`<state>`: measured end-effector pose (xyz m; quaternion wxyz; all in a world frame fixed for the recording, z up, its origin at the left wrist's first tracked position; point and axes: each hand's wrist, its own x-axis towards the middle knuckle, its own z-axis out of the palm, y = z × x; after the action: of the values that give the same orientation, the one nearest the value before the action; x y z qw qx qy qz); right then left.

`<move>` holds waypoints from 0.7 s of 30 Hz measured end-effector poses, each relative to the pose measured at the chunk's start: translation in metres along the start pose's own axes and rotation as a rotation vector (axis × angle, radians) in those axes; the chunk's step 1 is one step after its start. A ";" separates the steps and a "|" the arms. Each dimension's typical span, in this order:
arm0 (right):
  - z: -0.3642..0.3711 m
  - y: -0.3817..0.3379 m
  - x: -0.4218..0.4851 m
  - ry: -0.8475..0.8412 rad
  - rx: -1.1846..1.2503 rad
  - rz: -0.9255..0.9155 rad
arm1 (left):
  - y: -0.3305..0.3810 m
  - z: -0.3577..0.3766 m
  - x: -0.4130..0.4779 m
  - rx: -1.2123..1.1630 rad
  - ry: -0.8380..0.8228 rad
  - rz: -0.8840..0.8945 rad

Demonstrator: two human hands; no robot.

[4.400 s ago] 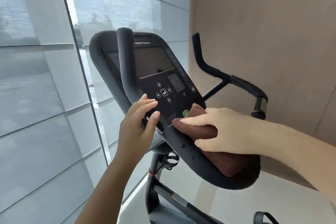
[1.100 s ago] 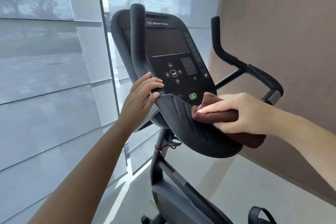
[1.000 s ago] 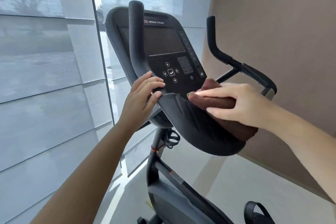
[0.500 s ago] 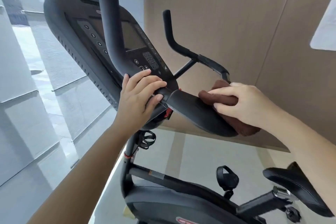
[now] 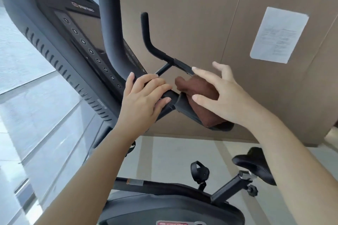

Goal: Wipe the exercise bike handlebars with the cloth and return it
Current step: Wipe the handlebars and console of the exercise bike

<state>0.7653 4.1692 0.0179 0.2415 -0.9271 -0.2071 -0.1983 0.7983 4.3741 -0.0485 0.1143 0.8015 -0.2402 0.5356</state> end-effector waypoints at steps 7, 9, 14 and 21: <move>0.037 -0.021 -0.016 0.411 -0.245 -0.002 | -0.002 0.002 -0.001 -0.006 0.045 -0.003; 0.051 -0.032 -0.019 0.531 -0.281 0.060 | -0.002 0.004 -0.001 0.014 0.052 0.004; 0.084 -0.056 -0.018 0.696 -0.373 0.206 | 0.002 0.008 -0.002 0.022 0.090 -0.031; 0.071 -0.014 -0.036 0.754 -0.239 0.078 | 0.003 0.009 -0.002 0.076 0.076 -0.021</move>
<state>0.7472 4.2078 -0.0511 0.1985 -0.8179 -0.0440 -0.5382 0.8029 4.3680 -0.0543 0.0987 0.7868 -0.2065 0.5732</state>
